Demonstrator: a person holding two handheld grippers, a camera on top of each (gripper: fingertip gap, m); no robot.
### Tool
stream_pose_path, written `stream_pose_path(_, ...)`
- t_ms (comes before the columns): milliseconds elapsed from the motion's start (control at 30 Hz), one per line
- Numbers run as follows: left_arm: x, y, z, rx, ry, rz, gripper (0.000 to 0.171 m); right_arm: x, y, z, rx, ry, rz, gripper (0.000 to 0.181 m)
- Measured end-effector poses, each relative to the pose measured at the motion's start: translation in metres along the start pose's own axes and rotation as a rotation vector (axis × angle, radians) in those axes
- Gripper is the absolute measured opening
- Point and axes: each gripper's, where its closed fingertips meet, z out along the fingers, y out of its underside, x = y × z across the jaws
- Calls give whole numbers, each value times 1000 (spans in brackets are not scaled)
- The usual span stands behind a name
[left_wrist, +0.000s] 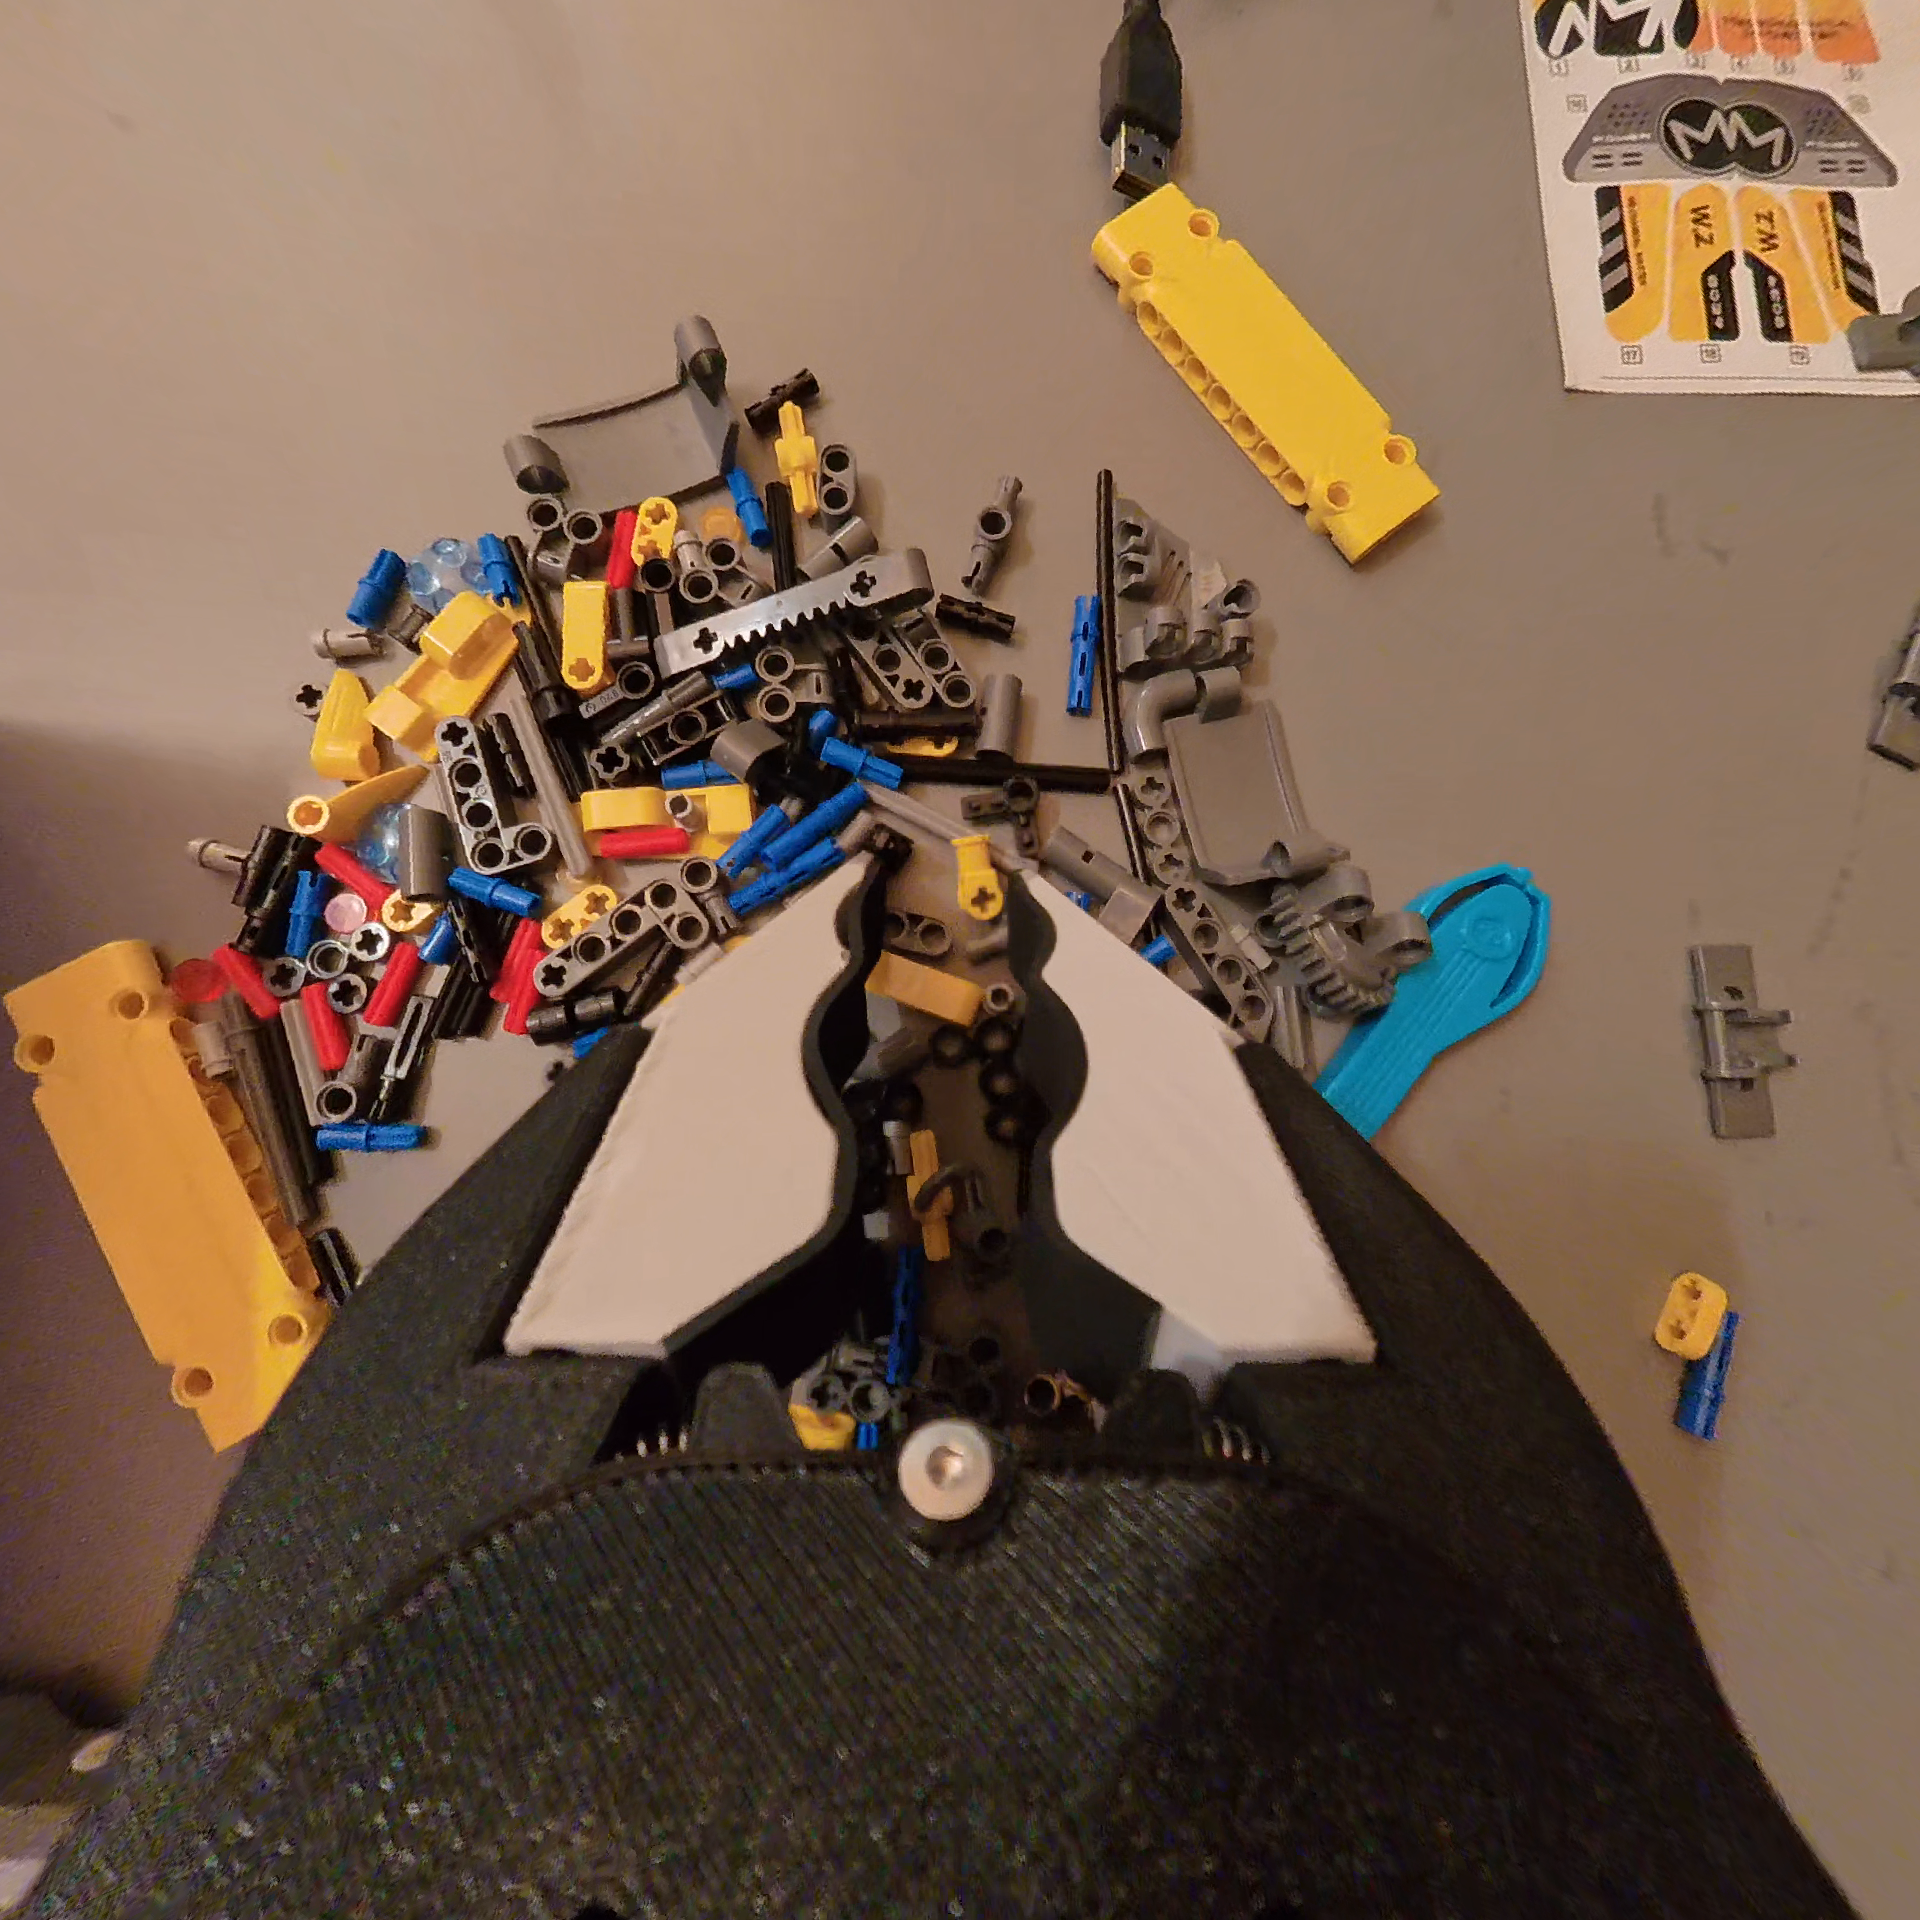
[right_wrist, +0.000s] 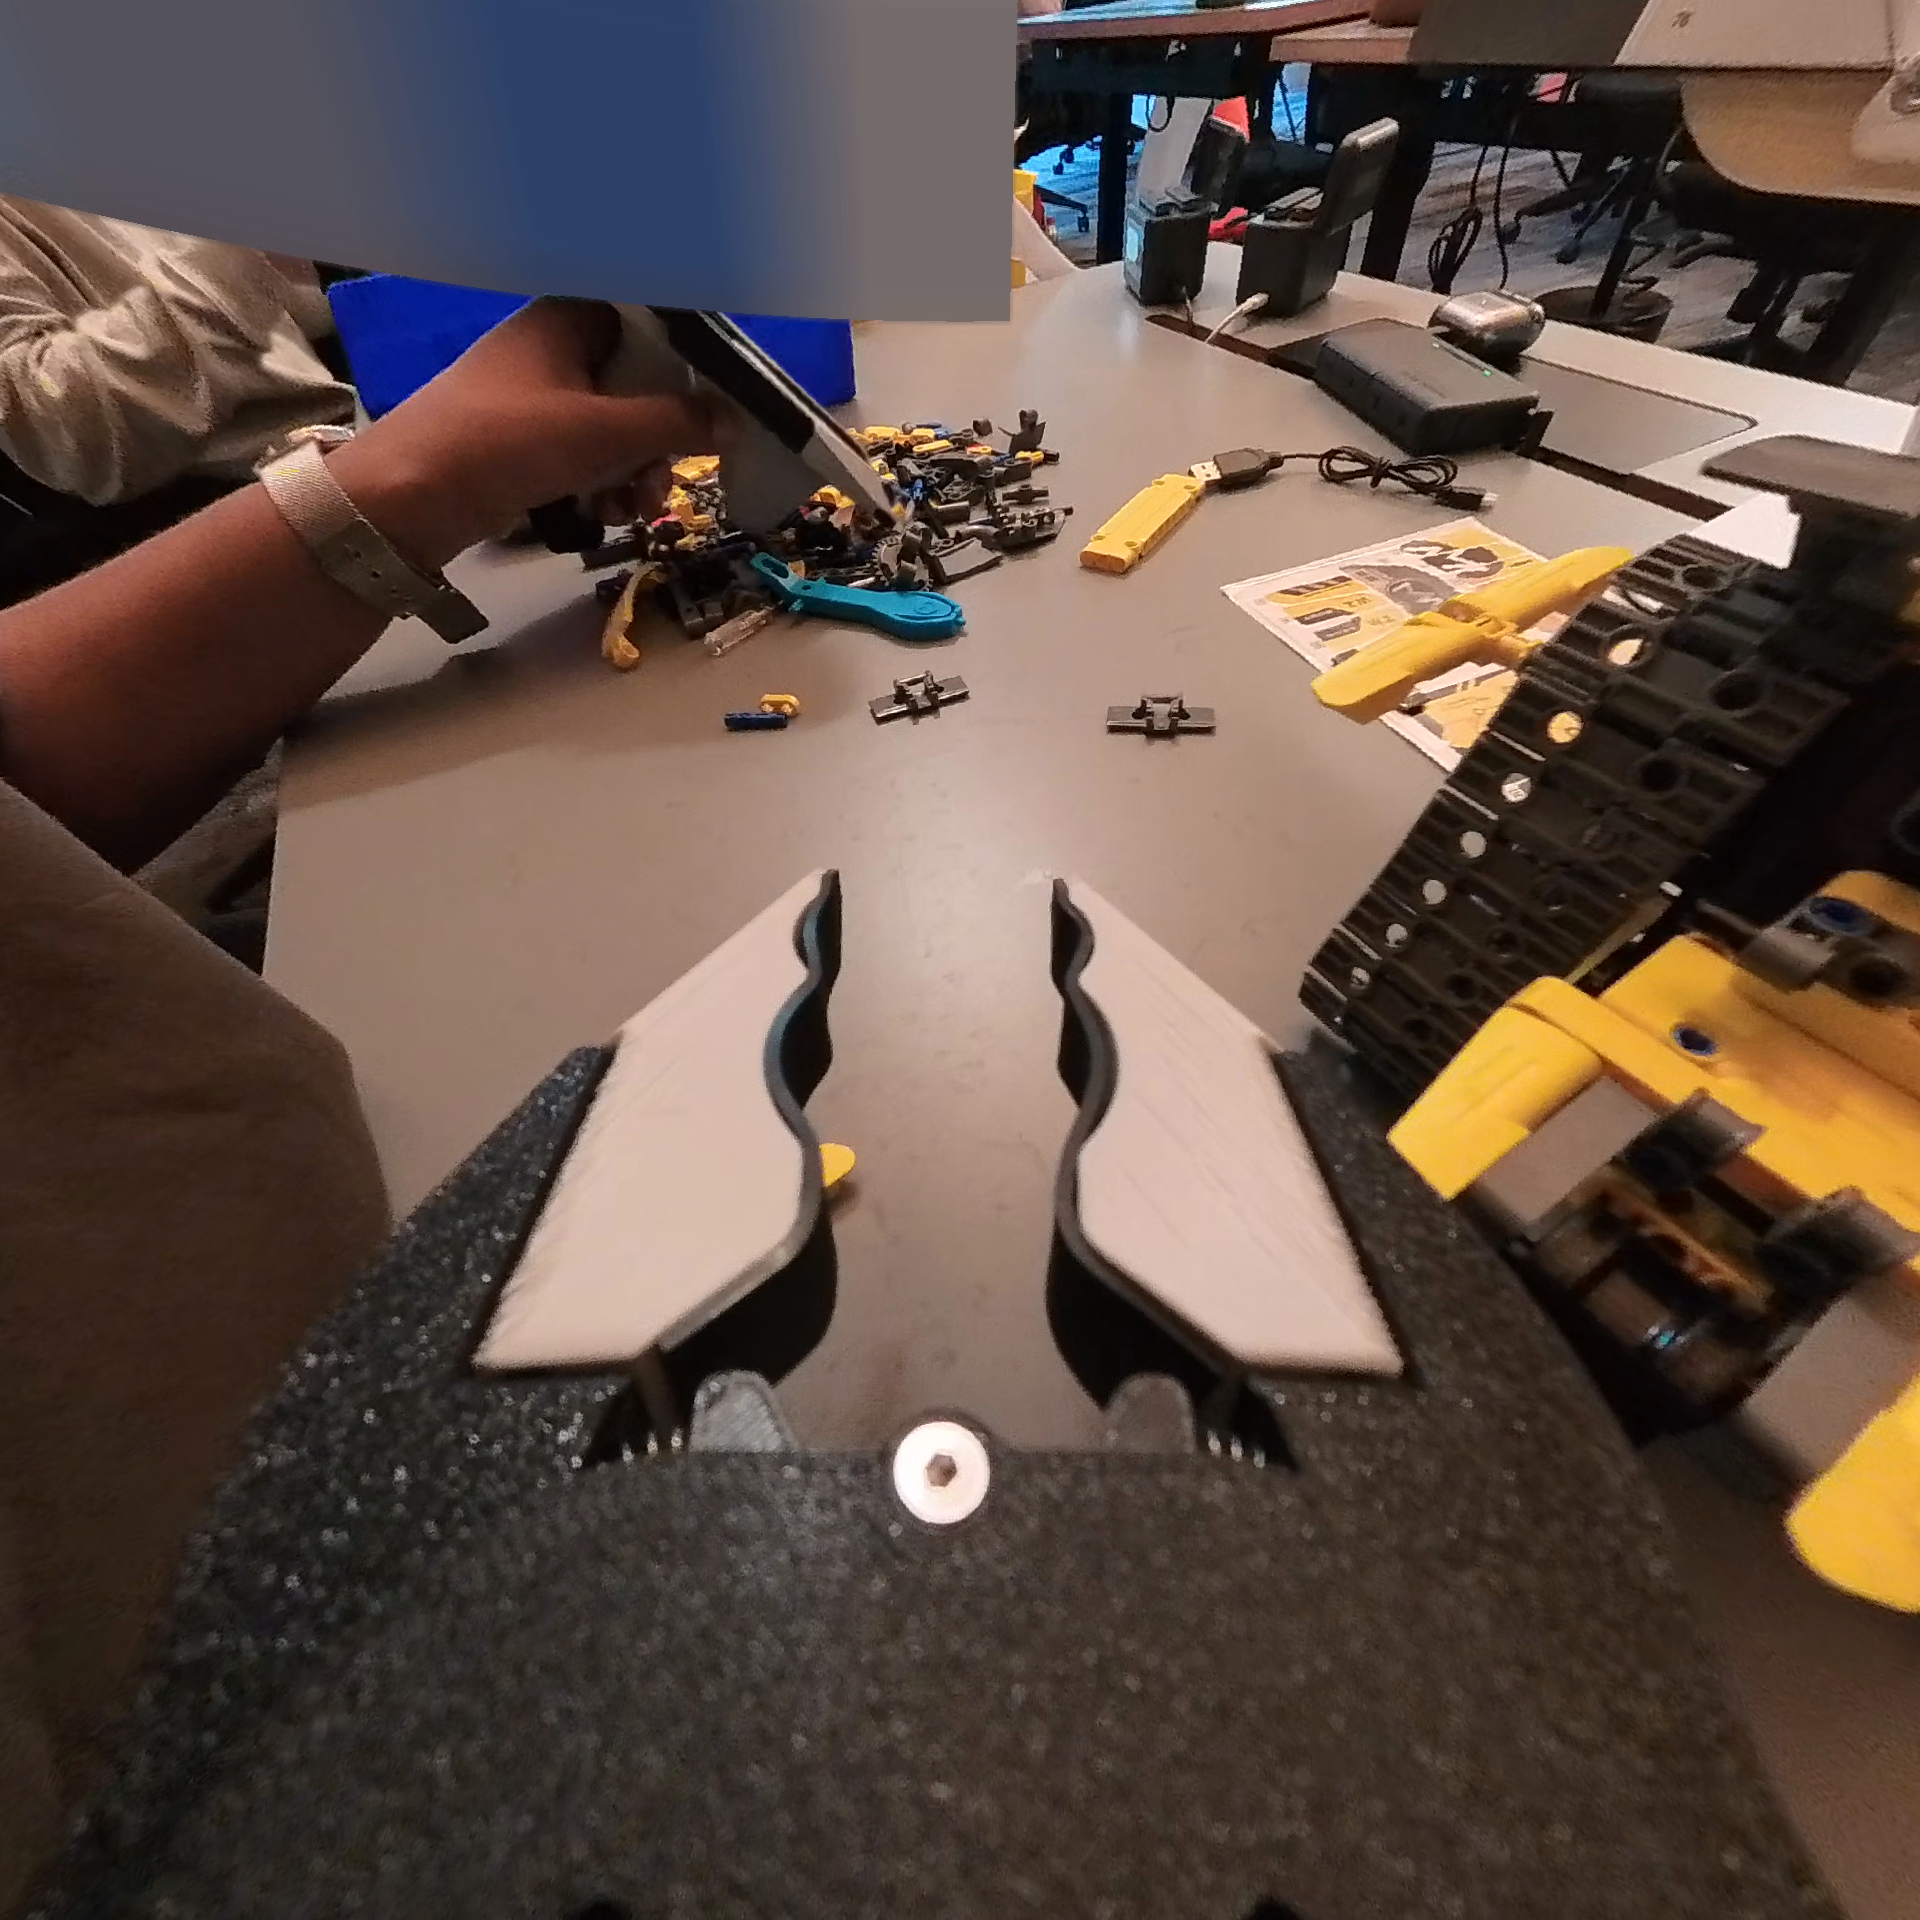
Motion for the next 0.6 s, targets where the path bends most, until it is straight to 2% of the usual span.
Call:
stream_pose_path(67,0,1,-1,4,1,7,19,0,0,0,0,6,-9,40)
stream_pose_path(167,-1,1,-1,12,-13,46,4,-1,0,0,-3,10,-19,40)
stream_pose_path(267,2,0,-3,25,-4,65,4,0,0,1,-4,11,-19,40)
stream_pose_path(433,10,-16,-22,115,-16,106,3,0,0,0,-2,15,-22,40)
stream_pose_path(500,12,-16,-26,107,-24,129,4,0,0,0,-3,19,-27,40)
stream_pose_path(600,27,-16,-32,119,35,152,4,-1,0,-1,-3,30,-50,39)
